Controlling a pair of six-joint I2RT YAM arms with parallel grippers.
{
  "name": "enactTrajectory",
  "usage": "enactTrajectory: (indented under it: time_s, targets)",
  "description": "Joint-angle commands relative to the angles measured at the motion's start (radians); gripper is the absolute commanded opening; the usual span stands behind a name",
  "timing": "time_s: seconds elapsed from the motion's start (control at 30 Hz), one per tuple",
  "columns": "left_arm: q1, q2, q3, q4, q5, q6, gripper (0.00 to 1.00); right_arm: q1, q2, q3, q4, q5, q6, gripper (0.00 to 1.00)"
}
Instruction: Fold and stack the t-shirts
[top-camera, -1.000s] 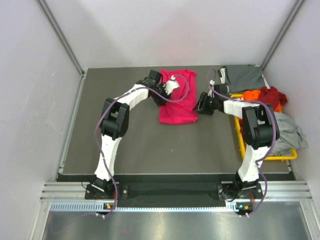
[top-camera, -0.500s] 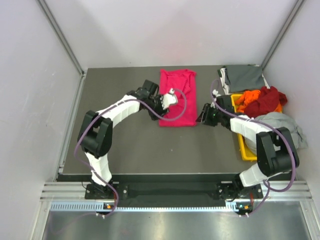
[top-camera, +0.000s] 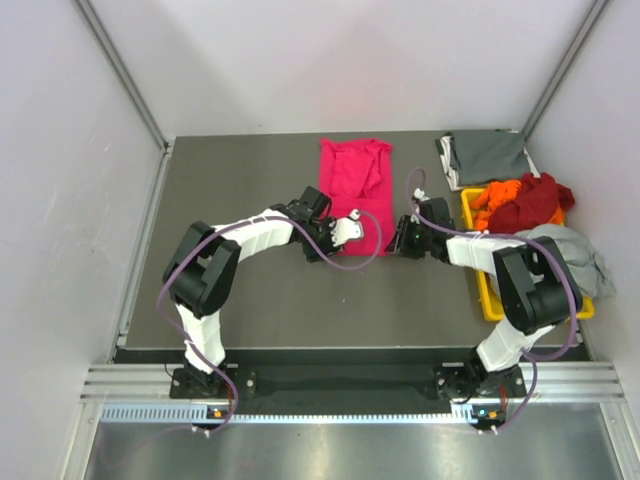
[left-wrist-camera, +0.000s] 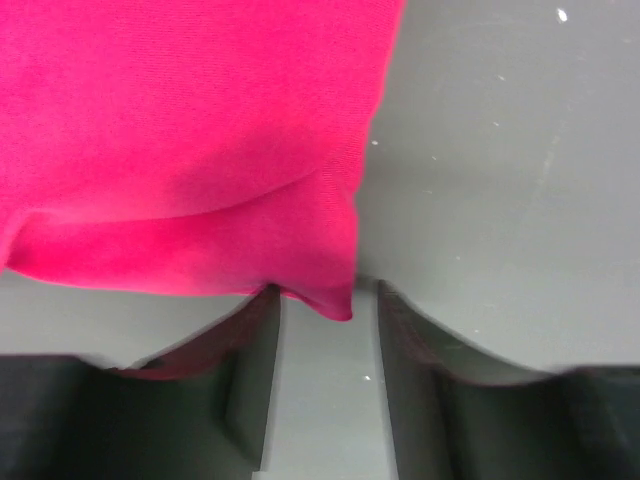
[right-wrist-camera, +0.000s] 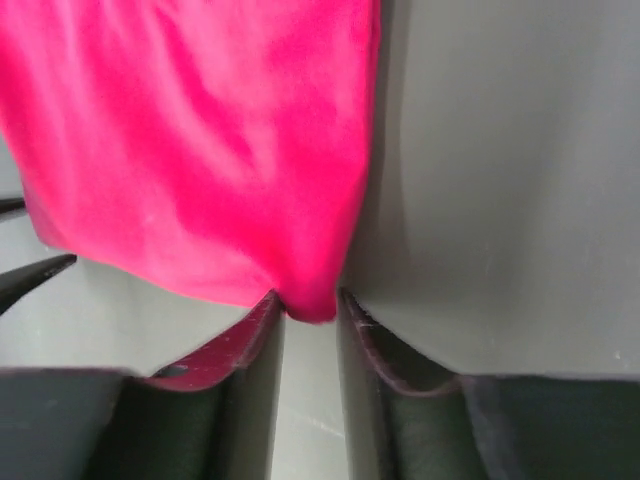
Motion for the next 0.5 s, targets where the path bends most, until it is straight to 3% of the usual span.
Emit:
enactTrajectory:
  time_s: [0.0,0.03,0.07,0.1,0.17,0.47]
  targets:
    - [0.0,0.018,-0.001,0.073,-0.011,0.002,0.42,0.001,0.026,0.014,0.09,0.012,-0.003,0.26]
    - [0.0,0.022,0.0,0.073,-0.019,-0.005,0.32,-0.002,0.028,0.012,0.099,0.007,-0.004,0.22]
    - [0.0,0.024,0.0,0.073,-0.03,-0.006,0.1,-0.005,0.031,0.018,0.102,0.006,-0.003,0.17]
    - [0.0,0.026,0.005,0.067,-0.037,-0.011,0.0,-0.007,0.033,0.029,0.094,0.003,-0.01,0.08]
    - [0.002,0.027,0.017,0.029,-0.045,-0.017,0.0,-0.018,0.022,0.032,0.071,0.001,-0.021,0.0]
    - [0.025,-0.094,-0.118,-0.057,-0.1,0.026,0.0,-0.036,-0.113,-0.031,-0.211,-0.042,-0.153,0.0]
